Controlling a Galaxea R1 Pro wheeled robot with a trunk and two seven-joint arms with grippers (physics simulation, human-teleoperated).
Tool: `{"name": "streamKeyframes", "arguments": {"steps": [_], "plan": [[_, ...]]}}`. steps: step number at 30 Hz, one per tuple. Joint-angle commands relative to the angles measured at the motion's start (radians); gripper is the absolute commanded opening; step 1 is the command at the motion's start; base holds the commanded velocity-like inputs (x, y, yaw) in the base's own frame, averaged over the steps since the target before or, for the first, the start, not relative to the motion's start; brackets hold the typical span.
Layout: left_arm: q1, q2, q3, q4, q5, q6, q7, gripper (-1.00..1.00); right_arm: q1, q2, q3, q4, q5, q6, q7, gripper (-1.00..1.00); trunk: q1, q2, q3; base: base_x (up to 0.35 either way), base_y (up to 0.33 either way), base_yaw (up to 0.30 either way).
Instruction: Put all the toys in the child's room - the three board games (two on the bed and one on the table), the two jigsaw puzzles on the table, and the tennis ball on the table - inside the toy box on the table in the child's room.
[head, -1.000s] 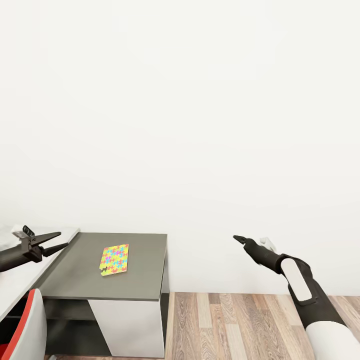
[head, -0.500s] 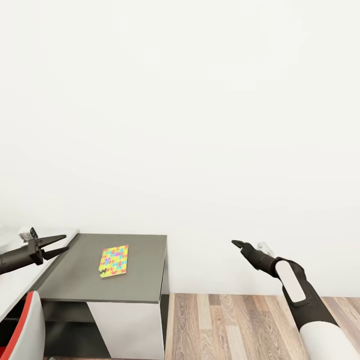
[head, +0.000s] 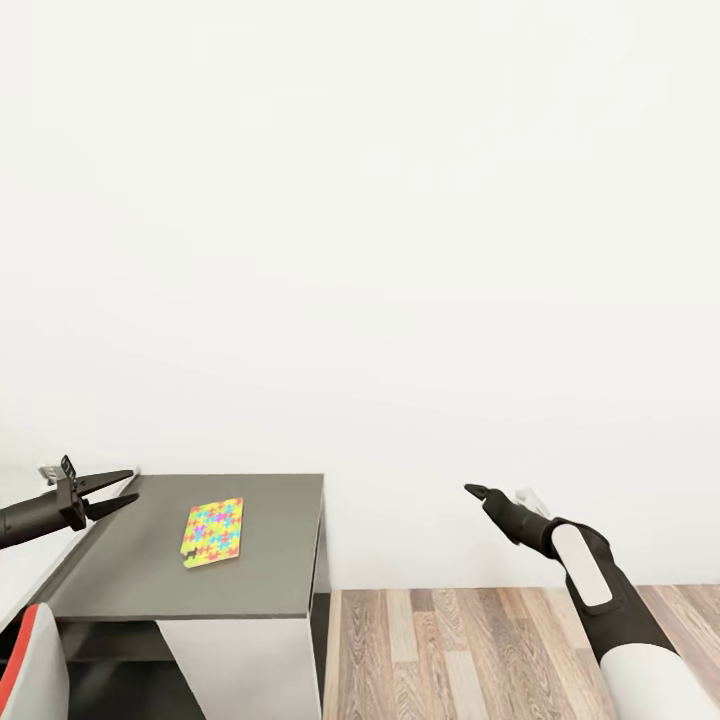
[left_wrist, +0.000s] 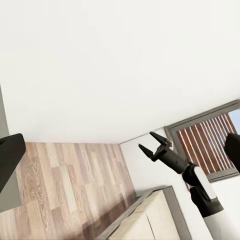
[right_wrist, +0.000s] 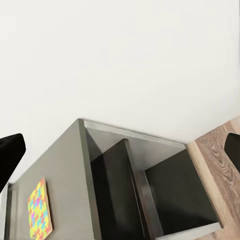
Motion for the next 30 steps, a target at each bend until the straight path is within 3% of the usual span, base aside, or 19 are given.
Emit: {"name": "streamKeyframes", "arguments": {"steps": [1, 12, 15, 19, 22, 25, 27, 28, 29, 30], "plan": [[-0.001, 0.000, 0.000, 0.000, 0.002, 0.011, -0.002, 1.00, -0.001, 0.001, -0.003, 0.000, 0.002, 0.005, 0.003, 1.00, 0.001, -0.002, -0.002, 0.003, 0.000, -0.047], [-0.001, 0.000, -0.001, -0.001, 0.001, 0.011, -0.002, 1.00, -0.001, 0.000, 0.002, 0.002, 0.008, 0.004, -0.003, 1.00, 0.001, -0.002, -0.003, 0.001, 0.000, -0.010], [-0.001, 0.001, -0.001, -0.001, 0.001, 0.011, 0.005, 1.00, -0.001, -0.001, 0.008, 0.001, 0.018, 0.009, -0.036, 1.00, 0.001, -0.002, -0.003, 0.000, 0.000, 0.000], [-0.004, 0.000, -0.002, 0.000, 0.001, 0.012, 0.048, 1.00, 0.000, 0.005, 0.010, 0.002, 0.045, 0.015, -0.165, 1.00, 0.001, -0.002, -0.003, 0.000, 0.000, 0.000], [-0.019, 0.000, -0.001, 0.000, 0.004, 0.012, 0.143, 1.00, 0.000, 0.011, 0.011, 0.000, 0.057, 0.016, -0.268, 1.00, 0.001, -0.002, -0.003, 0.000, 0.000, 0.000], [-0.034, -0.009, 0.002, 0.000, 0.008, 0.011, 0.267, 1.00, 0.000, 0.014, 0.016, -0.002, 0.061, 0.017, -0.310, 1.00, 0.001, -0.002, -0.003, 0.000, 0.000, 0.000], [-0.055, -0.034, 0.004, -0.001, 0.011, 0.010, 0.383, 1.00, 0.000, 0.014, 0.037, -0.003, 0.063, 0.017, -0.324, 1.00, 0.001, -0.002, -0.003, 0.000, 0.000, 0.000], [-0.082, -0.063, 0.005, -0.002, 0.012, 0.010, 0.473, 1.00, 0.000, 0.014, 0.063, -0.004, 0.064, 0.016, -0.329, 1.00, 0.001, -0.002, -0.003, 0.000, 0.000, 0.000], [-0.096, -0.076, 0.006, -0.002, 0.012, 0.010, 0.512, 1.00, 0.000, 0.014, 0.076, -0.004, 0.065, 0.016, -0.331, 1.00, 0.001, -0.002, -0.003, 0.000, 0.000, 0.000], [-0.128, -0.103, 0.006, -0.003, 0.012, 0.010, 0.590, 1.00, 0.001, 0.014, 0.101, -0.005, 0.066, 0.014, -0.334, 1.00, 0.001, -0.002, -0.003, 0.000, 0.000, 0.000]]}}
